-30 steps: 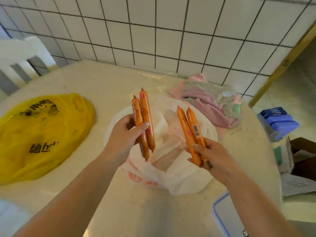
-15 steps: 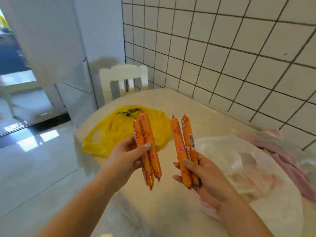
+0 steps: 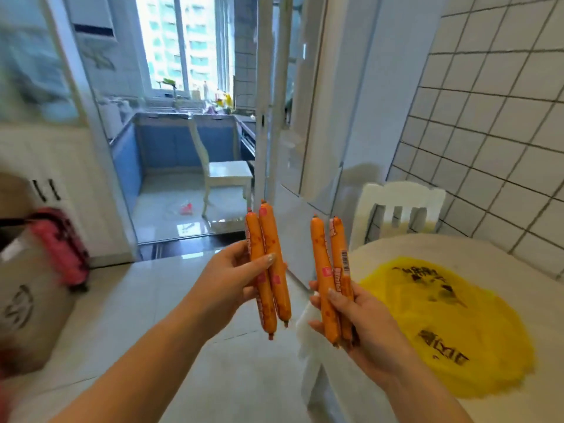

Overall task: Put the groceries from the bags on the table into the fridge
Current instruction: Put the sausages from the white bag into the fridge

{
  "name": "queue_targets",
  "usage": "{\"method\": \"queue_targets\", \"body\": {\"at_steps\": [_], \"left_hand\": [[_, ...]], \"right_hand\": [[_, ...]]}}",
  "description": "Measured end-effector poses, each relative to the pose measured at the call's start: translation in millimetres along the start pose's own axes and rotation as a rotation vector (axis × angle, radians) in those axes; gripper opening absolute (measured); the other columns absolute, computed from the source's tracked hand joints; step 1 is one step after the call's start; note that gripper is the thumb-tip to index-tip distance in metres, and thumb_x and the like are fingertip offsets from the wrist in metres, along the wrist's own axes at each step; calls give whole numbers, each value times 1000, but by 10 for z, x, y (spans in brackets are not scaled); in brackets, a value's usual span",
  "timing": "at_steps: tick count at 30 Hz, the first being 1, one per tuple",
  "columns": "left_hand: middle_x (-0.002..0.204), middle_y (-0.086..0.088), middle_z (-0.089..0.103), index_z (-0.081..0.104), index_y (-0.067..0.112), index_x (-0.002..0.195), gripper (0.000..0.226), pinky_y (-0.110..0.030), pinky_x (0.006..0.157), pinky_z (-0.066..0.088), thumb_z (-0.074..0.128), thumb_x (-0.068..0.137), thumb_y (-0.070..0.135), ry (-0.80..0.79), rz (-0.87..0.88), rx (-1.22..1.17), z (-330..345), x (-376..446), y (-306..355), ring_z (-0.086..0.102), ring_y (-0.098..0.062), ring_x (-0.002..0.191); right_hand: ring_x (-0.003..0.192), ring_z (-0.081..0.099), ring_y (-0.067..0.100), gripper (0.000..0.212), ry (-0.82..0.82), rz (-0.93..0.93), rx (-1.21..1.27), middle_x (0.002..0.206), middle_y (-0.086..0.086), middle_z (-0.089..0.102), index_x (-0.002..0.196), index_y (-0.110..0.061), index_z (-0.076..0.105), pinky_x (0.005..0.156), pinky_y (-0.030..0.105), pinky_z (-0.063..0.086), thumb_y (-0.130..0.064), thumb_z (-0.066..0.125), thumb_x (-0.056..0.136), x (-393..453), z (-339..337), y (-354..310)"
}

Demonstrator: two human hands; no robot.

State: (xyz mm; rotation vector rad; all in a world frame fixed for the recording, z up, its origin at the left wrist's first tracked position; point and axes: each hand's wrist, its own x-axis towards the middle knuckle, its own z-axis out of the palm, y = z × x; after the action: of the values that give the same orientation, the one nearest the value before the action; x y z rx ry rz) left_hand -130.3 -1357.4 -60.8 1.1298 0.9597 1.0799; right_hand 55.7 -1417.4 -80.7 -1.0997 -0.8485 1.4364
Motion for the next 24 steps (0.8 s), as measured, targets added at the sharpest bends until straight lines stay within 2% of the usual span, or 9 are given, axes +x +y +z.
{"method": "queue_targets", "body": {"at_steps": [3, 8, 12, 16, 18, 24], "left_hand": [[95, 2, 73, 58, 23, 106, 20, -34, 69, 56, 58, 87, 18, 60, 47, -41, -477, 250, 136, 70, -18, 90], [105, -1, 71, 56, 22, 114, 26, -36, 75, 57, 59, 88, 20, 123, 89, -67, -1135, 869, 298, 69, -18, 93], [99, 2, 72, 58, 25, 109, 21, -31, 68, 57, 59, 88, 21, 172, 139, -56, -1587, 1630, 517, 70, -17, 91], [101, 1, 72, 58, 25, 111, 23, -41, 81, 56, 60, 88, 25, 200, 156, -21, -1944, 2472, 864, 69, -20, 94], [100, 1, 72, 59, 24, 110, 22, -41, 84, 55, 60, 88, 24, 209, 183, -12, -2084, 2878, 1042, 69, -19, 94], [98, 1, 73, 59, 22, 111, 23, -36, 76, 57, 59, 88, 20, 172, 213, -53, -2397, 4062, 1248, 69, -18, 93]], "right_hand": [[89, 69, 13, 41, -50, 5, -40, 103, -1, 72, 120, -13, 58, 67, 33, 56, -21, 60, 79, 459, 411, -26], [93, 67, 16, 36, -110, 20, -77, 101, -4, 72, 123, -15, 56, 70, 35, 58, -21, 55, 87, 1393, 939, -99], [99, 63, 19, 34, -141, -4, -84, 100, -5, 72, 123, -17, 55, 65, 33, 58, -21, 52, 89, 2299, 1310, -232], [95, 63, 20, 29, -149, -3, -34, 97, -2, 72, 116, -17, 57, 65, 34, 52, -17, 53, 88, 3243, 1650, -492], [95, 63, 21, 25, -156, -19, -21, 97, -1, 72, 111, -18, 59, 65, 35, 53, -16, 53, 87, 3686, 1810, -635], [91, 67, 16, 20, -133, -63, -6, 94, -4, 73, 105, -23, 60, 59, 31, 58, -19, 54, 86, 4814, 2030, -873]]}}
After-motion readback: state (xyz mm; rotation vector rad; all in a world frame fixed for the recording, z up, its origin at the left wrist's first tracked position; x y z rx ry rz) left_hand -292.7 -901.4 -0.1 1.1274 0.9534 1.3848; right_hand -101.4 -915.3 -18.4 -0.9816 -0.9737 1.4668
